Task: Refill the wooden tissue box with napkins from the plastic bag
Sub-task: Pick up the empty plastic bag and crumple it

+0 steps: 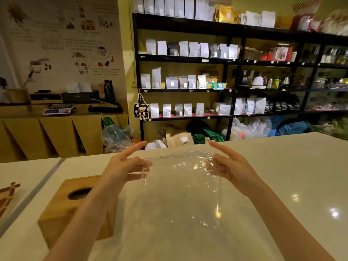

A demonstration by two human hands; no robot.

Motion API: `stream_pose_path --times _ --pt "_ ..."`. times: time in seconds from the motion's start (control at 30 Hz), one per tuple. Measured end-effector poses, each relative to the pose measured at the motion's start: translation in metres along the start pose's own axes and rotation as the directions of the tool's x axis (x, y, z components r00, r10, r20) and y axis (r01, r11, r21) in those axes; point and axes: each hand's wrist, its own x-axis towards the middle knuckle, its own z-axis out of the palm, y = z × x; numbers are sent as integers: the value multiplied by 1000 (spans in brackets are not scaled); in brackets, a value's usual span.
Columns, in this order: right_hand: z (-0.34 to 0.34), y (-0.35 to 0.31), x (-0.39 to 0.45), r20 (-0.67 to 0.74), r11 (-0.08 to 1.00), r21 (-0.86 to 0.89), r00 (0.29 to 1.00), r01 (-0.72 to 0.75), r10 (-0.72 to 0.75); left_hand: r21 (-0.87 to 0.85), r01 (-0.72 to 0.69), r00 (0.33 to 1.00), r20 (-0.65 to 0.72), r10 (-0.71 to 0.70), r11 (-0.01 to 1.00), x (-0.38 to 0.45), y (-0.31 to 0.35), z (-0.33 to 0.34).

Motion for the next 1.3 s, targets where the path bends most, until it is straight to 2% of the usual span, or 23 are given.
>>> stream_pose_path --times 0.07,0.13,0.23,0.33,0.47,0.53,0.6,0.63,0.7,0.77,0.8,0.87,0.97,1.03,1.07,1.2,1.27,1.3 --pt "0 0 0 21 999 -49 1000 19 -18 -17 59 996 62 -58 998 1 0 0" --pt "-1 -2 -1 43 993 -115 999 34 -29 11 72 996 48 -72 997 1 -1 -1" --pt "-3 -5 -2 62 959 -279 998 50 -35 227 35 999 -35 -28 973 1 -4 1" --pt "-2 -5 -1 14 885 -462 999 51 -50 436 10 996 -86 30 900 0 -4 5" --pt "-3 -4 4 -10 719 -684 984 121 -175 666 -63 977 -110 181 744 -4 -4 11" --pt "-5 -8 6 9 649 -741 969 172 -247 740 -112 952 -112 286 663 -8 -2 14" --pt "-8 -11 9 36 612 -758 952 225 -305 767 -139 933 -111 343 627 -11 1 15" --pt "-10 -12 11 48 611 -755 948 240 -314 774 -133 936 -108 335 620 -13 3 14" --pt "-12 -16 13 53 721 -653 964 231 -261 750 -77 966 -107 236 657 -16 7 12" --pt "-11 -22 15 103 852 -489 982 187 -156 643 8 998 -48 30 766 -21 13 9" --pt "-11 -24 16 161 893 -416 981 171 -112 582 54 995 41 -95 811 -26 15 7" --pt "-7 -26 19 280 949 -287 959 128 -44 534 116 924 251 -288 838 -39 16 3" --pt "5 -28 16 417 974 -208 909 94 1 524 157 788 444 -426 837 -65 11 -1" --pt "15 -25 10 504 979 -199 862 51 57 495 228 736 476 -481 839 -83 3 0" --pt "21 -23 5 537 980 -201 837 11 101 468 257 742 466 -483 845 -92 -2 1" --pt "47 -13 -24 578 961 -272 788 -58 211 363 266 839 369 -400 893 -134 -14 3" --pt "58 -6 -42 561 966 -244 799 -91 217 292 277 871 327 -368 915 -161 -20 -1" --pt "65 -1 -54 522 968 -190 818 -165 242 234 286 886 305 -349 929 -176 -23 -3"
